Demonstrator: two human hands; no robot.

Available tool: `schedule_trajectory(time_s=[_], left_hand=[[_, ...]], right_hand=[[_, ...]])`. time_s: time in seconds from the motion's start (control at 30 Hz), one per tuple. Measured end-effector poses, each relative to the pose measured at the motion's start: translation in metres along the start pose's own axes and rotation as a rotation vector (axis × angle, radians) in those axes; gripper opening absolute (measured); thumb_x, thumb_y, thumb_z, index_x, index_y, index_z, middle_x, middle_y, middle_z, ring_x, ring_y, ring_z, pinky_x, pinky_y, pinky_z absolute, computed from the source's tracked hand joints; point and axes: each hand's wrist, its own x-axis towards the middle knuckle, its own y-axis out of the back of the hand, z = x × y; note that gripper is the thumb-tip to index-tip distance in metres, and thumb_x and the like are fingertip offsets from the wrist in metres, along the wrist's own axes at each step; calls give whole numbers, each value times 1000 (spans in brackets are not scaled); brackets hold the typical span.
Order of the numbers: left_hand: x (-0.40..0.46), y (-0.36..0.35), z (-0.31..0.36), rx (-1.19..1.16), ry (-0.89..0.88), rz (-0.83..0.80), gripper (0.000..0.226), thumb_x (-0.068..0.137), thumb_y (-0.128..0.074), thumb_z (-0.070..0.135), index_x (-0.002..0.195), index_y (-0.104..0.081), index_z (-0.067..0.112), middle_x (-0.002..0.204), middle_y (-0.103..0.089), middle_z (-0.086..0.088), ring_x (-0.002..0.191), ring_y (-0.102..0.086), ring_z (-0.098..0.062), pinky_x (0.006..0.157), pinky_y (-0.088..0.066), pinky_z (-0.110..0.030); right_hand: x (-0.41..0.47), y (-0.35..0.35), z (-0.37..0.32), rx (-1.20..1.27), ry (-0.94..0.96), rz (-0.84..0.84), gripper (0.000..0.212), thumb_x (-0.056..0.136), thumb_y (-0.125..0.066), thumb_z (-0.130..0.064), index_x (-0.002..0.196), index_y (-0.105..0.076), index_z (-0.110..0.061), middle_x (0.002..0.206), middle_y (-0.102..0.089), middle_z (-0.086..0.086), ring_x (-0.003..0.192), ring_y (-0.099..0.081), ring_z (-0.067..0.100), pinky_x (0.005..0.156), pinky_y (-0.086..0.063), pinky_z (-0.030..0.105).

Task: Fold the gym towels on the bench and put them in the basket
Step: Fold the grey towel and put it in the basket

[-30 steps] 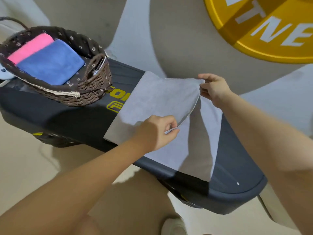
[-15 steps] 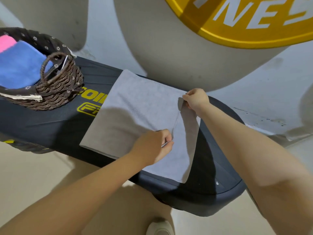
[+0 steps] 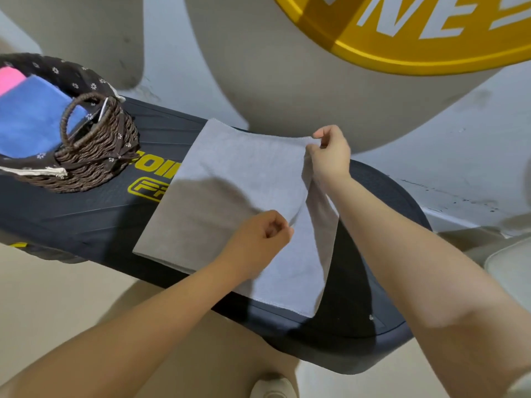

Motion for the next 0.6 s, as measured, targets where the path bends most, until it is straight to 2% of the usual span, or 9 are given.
schedule_trajectory(time_s=[0.13,0.17,0.2,0.27,0.3,0.37,0.43,0.53,0.6], left_hand=[[1,-11,14,-19,-43,-56,21,89,-54,18,69,-49,17,50,-37,12,46,-34,-1,47,-31,-10],[1,-16,14,29,-44,-105,22,90,-53,19,68,-48,19,46,-36,12,44,-35,-1,45,-30,-8],[-1,-22,14,89,-54,-161,24,90,-53,19,68,-46,21,42,-36,11,41,-36,0,43,-28,-7],[-3,-35,12,206,-89,-257,22,91,-53,19,70,-46,20,41,-36,8,39,-38,0,43,-28,-10],[-5,-40,10,246,-97,-278,17,91,-53,19,75,-48,17,45,-36,7,40,-39,0,45,-28,-11],[-6,-48,6,295,-94,-262,10,92,-52,19,85,-53,11,53,-36,8,45,-38,-4,47,-27,-12],[-6,-54,2,355,-92,-237,13,92,-50,20,92,-54,7,57,-37,7,48,-36,-5,48,-28,-12],[-5,-60,-2,433,-97,-239,15,93,-48,21,96,-54,7,59,-38,6,50,-37,-7,49,-30,-15],[-4,-63,-4,464,-105,-228,15,92,-48,21,97,-54,8,58,-38,7,51,-37,-7,49,-29,-14]], right_hand=[[15,28,7,62,-107,-23,26,85,-59,-4,107,-53,-16,73,-44,-8,70,-48,10,70,-42,22],[18,34,13,48,-161,-37,21,84,-61,-4,104,-56,-12,73,-47,-7,76,-52,15,73,-45,27],[21,39,19,27,-217,-49,11,84,-61,-2,90,-59,-11,71,-50,-5,79,-54,19,75,-47,33],[27,48,31,-5,-304,-63,24,83,-61,2,65,-55,-12,66,-54,2,74,-56,25,77,-50,39],[29,52,35,-14,-324,-73,28,83,-60,4,61,-54,-13,64,-54,5,70,-56,25,77,-51,41],[31,55,40,-71,-316,-96,30,83,-60,3,60,-53,-15,64,-55,5,73,-57,26,79,-52,41],[32,54,42,-130,-285,-102,31,84,-61,1,60,-52,-18,65,-54,1,79,-56,25,74,-50,38],[32,51,41,-205,-230,-109,31,85,-60,-2,61,-50,-19,65,-52,0,78,-53,23,64,-42,30],[31,49,41,-275,-186,-110,23,87,-58,-4,67,-53,-15,71,-55,3,81,-53,22,67,-39,28]])
